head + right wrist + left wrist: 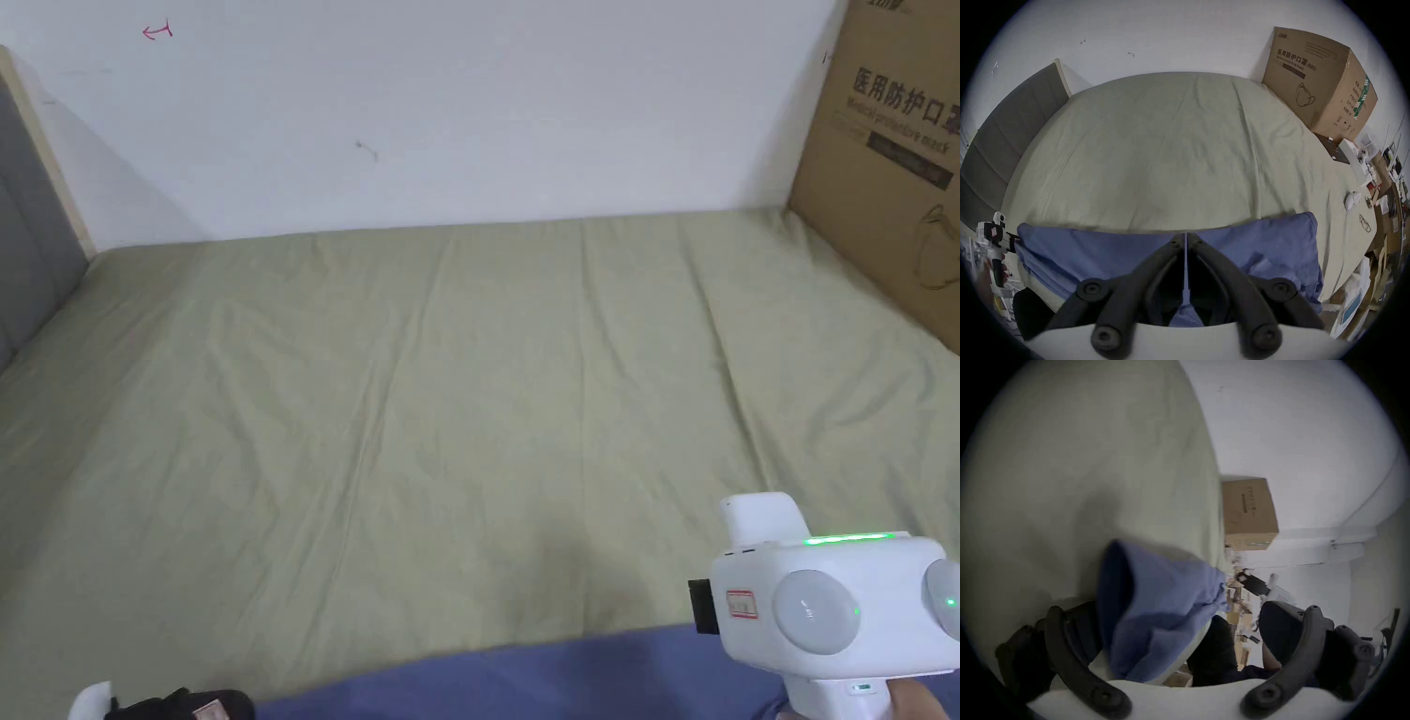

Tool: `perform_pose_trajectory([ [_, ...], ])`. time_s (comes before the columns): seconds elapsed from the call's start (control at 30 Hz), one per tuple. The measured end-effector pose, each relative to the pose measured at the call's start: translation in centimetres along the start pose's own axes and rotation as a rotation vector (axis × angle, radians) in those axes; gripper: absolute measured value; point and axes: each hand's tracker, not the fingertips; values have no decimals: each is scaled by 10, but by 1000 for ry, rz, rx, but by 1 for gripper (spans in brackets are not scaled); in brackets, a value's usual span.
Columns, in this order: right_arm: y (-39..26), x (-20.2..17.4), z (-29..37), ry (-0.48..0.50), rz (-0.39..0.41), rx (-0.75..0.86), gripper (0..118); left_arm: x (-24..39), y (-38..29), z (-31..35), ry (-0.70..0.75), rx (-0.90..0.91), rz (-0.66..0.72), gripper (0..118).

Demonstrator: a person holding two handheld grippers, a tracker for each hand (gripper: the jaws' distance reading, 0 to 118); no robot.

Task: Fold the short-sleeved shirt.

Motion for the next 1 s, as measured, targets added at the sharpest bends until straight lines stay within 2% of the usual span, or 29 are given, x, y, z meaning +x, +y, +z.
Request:
perform_pose_trajectory([
  [0.1,3,3,-4,9,-2,-18,2,-8,5,-18,-88,-44,92,118],
  [0.13,3,3,-5,6,1,-22,2,-8,9,-19,-67,-39,79,117],
  [0.17,4,3,-6,5,3,-25,2,-6,9,-22,-62,-38,76,106],
  [0.2,5,4,-6,6,2,-27,2,-5,8,-24,-62,-34,76,78],
  [0.23,6,4,-6,11,-2,-29,2,-6,9,-27,-48,-28,76,32],
  [0.27,7,4,-6,21,-8,-32,2,-11,10,-29,70,-31,96,7],
  [0.3,7,4,-6,28,-10,-33,2,-20,11,-36,192,-53,194,7],
  [0.33,7,4,-6,31,-9,-34,2,-26,8,-38,240,-29,258,7],
  [0.37,7,3,-6,34,-5,-34,2,-14,8,-35,115,16,180,7],
  [0.4,7,2,-5,39,-1,-34,2,-8,14,-32,178,5,80,7],
  [0.6,7,4,-1,73,9,-34,2,54,10,-11,487,50,-178,7],
  [0.63,7,6,-1,76,7,-32,2,65,9,-6,564,66,-231,7],
  [0.73,6,11,1,89,-5,-26,2,106,-9,4,926,136,-386,7],
  [0.8,4,15,2,89,-11,-22,2,112,-14,7,1089,160,-486,7],
  [0.83,3,17,2,92,-14,-21,2,117,-17,6,1130,165,-512,7],
  [0.93,1,23,2,105,-26,-21,2,135,-27,-9,1081,150,-513,7],
  [1.0,-1,27,4,116,-40,-10,2,152,-33,-30,974,124,-531,7],
])
